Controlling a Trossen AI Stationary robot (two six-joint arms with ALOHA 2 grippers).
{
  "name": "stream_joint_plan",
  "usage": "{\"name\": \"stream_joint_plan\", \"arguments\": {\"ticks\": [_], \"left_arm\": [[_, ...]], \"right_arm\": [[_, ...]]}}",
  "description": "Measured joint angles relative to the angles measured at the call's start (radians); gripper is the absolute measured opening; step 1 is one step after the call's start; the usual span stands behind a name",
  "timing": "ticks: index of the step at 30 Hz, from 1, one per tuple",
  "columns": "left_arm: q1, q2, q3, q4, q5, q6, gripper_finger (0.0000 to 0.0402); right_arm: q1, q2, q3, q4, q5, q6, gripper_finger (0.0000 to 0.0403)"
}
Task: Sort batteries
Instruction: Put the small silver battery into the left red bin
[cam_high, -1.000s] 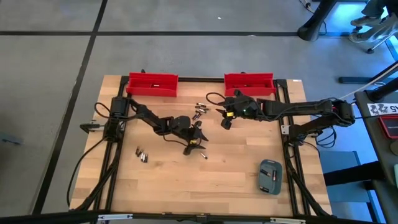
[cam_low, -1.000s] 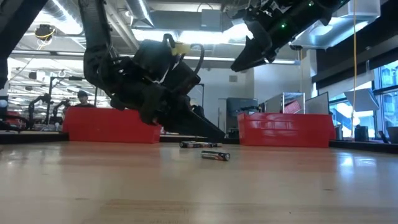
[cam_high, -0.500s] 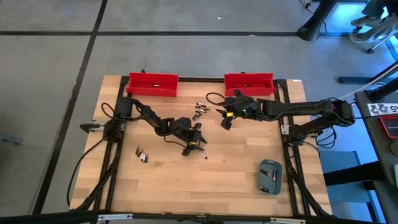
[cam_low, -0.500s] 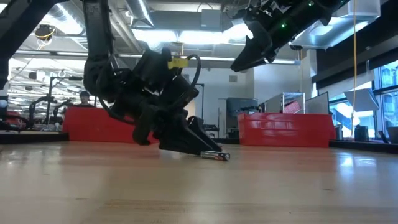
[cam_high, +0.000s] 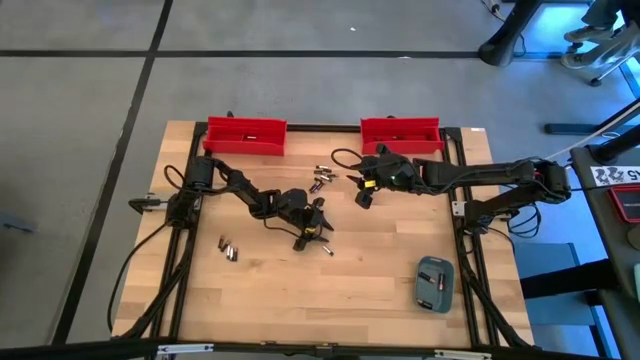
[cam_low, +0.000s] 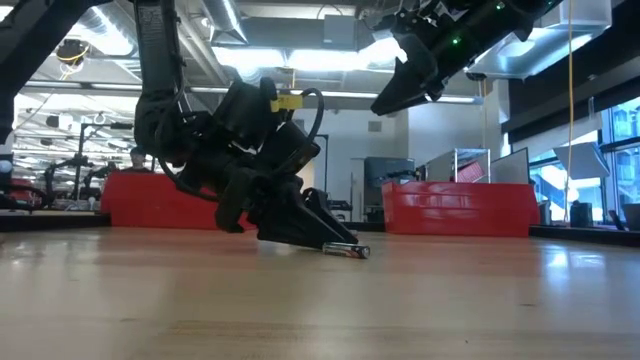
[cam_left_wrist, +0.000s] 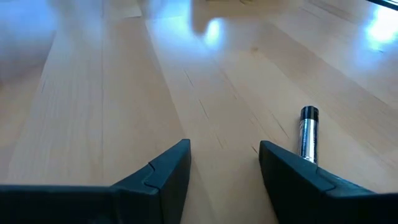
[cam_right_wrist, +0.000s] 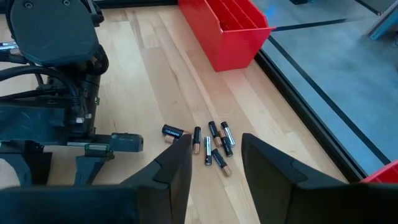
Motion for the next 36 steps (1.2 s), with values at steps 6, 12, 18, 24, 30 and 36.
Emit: {"name": "stream_joint_plan", "arguments": {"ticks": [6,12,18,24,30,36], "left_arm": [[0.0,0.0,0.0,0.0,0.0,-0.003,0.0182],[-0.006,0.0,0.0,0.0,-0.004,-0.046,0.0182],[-0.01,0.0,0.0,-0.002,-0.006,-0.015,0.0182],[0.011,-0.046,-0.004,-0.036,0.008,0.005,0.0182],[0.008,-0.124,-0.003,-0.009,0.18,0.013,0.0182],[-0.083,-0.097,-0.003,-0.01,0.108,0.091,0.0182]], "right_arm": [[0.0,0.0,0.0,0.0,0.003,0.0,0.0142],[0.0,0.0,0.0,0.0,0.0,0.0,0.0142],[0.0,0.0,0.0,0.0,-0.002,0.0,0.0142],[0.0,0.0,0.0,-0.001,-0.006,0.0,0.0142],[0.0,0.0,0.0,-0.003,-0.006,0.0,0.0142],[0.0,0.0,0.0,-0.001,-0.006,0.0,0.0142]]}}
